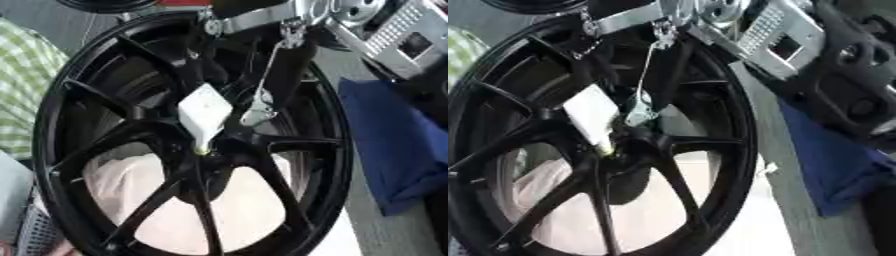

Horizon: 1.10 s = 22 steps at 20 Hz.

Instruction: Pull the pin out of the wheel hub.

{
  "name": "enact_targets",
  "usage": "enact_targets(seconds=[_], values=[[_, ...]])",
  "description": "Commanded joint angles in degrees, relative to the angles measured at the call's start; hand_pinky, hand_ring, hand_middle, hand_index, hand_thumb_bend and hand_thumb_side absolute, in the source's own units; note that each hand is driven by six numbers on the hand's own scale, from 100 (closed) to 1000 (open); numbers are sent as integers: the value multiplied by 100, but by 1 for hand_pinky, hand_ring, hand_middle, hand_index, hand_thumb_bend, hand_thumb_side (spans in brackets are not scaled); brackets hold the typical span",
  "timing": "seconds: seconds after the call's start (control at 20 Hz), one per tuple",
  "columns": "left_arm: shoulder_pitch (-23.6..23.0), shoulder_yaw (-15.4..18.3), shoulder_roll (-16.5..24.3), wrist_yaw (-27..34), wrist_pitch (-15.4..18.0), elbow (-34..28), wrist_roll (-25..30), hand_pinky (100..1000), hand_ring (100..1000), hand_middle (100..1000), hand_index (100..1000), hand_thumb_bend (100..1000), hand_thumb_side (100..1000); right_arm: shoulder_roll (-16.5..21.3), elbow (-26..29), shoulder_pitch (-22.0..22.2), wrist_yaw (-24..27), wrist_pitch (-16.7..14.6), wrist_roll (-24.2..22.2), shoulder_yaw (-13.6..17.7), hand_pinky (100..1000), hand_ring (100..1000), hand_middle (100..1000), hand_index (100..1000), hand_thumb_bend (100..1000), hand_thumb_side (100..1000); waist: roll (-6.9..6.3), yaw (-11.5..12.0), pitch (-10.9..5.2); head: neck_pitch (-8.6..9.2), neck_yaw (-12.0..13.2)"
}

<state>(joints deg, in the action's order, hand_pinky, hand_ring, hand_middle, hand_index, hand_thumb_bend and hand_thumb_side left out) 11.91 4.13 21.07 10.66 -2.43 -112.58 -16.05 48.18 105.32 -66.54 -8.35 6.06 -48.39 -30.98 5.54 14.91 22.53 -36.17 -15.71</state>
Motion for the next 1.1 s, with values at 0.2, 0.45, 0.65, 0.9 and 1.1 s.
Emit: enact_targets(seconds=[0.2,0.45,0.65,0.9,1.1], values=[[2,72,110,-32,11,-74,8,712,743,606,685,308,754,163,58,-240,79,65,-45,270,759,654,398,462,457,184,-35,-14,-182,-8,9],[-10,80,122,-38,11,-72,1,712,743,606,685,308,754,202,22,-317,142,104,-51,484,759,654,395,459,449,180,-32,-39,-200,-85,10],[-20,87,132,-43,11,-71,-4,712,743,606,685,308,753,250,-33,-349,219,151,24,719,761,655,392,457,437,176,-33,-65,-214,-153,-6],[-31,98,143,-46,13,-76,-15,712,743,606,685,308,752,366,-70,-283,295,187,125,929,761,655,391,456,432,174,-48,-95,-226,-180,4],[-45,106,144,-50,13,-75,-22,712,743,606,685,308,752,522,-69,-144,383,202,188,1075,762,656,390,454,426,174,-62,-125,-230,-177,50]])
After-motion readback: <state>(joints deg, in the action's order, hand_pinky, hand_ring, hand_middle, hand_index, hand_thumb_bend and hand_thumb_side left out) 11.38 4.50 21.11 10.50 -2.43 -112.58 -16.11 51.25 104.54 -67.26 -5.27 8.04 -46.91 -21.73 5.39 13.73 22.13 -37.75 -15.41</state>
